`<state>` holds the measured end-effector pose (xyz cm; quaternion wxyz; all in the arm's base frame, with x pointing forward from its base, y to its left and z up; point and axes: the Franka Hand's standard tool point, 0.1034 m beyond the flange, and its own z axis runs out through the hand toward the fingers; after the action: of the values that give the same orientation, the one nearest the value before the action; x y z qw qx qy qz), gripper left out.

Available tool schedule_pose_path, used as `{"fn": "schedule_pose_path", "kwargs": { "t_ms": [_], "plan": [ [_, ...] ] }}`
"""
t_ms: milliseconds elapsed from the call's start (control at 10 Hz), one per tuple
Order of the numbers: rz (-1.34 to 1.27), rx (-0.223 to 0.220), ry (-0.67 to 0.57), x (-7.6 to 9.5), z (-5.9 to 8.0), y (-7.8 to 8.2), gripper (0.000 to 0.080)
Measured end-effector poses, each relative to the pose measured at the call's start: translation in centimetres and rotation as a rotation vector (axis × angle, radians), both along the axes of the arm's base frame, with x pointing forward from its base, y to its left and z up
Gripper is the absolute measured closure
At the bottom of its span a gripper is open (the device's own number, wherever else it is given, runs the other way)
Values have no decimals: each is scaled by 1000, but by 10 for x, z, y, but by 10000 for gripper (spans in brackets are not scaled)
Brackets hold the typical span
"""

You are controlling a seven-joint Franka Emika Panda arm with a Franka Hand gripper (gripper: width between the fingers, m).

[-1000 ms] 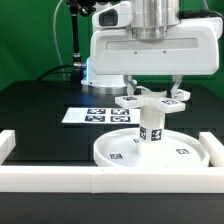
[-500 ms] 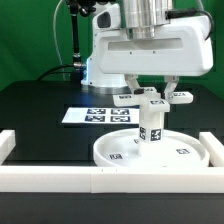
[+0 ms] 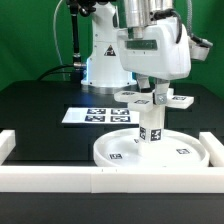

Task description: Assemble round table

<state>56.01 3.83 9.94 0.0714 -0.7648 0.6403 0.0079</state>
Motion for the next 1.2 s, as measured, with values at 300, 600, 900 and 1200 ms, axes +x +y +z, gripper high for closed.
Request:
{"fn": "schedule_pose_path", "kwargs": {
  "t_ms": [300, 600, 900, 1200],
  "plan": [
    [-289, 36, 46, 1, 0, -1, 358],
    [-312, 52, 44, 3, 0, 0, 358],
    [-269, 80, 13, 7, 17, -1, 167],
    [-161, 99, -19, 10, 30, 1, 150]
  ]
}}
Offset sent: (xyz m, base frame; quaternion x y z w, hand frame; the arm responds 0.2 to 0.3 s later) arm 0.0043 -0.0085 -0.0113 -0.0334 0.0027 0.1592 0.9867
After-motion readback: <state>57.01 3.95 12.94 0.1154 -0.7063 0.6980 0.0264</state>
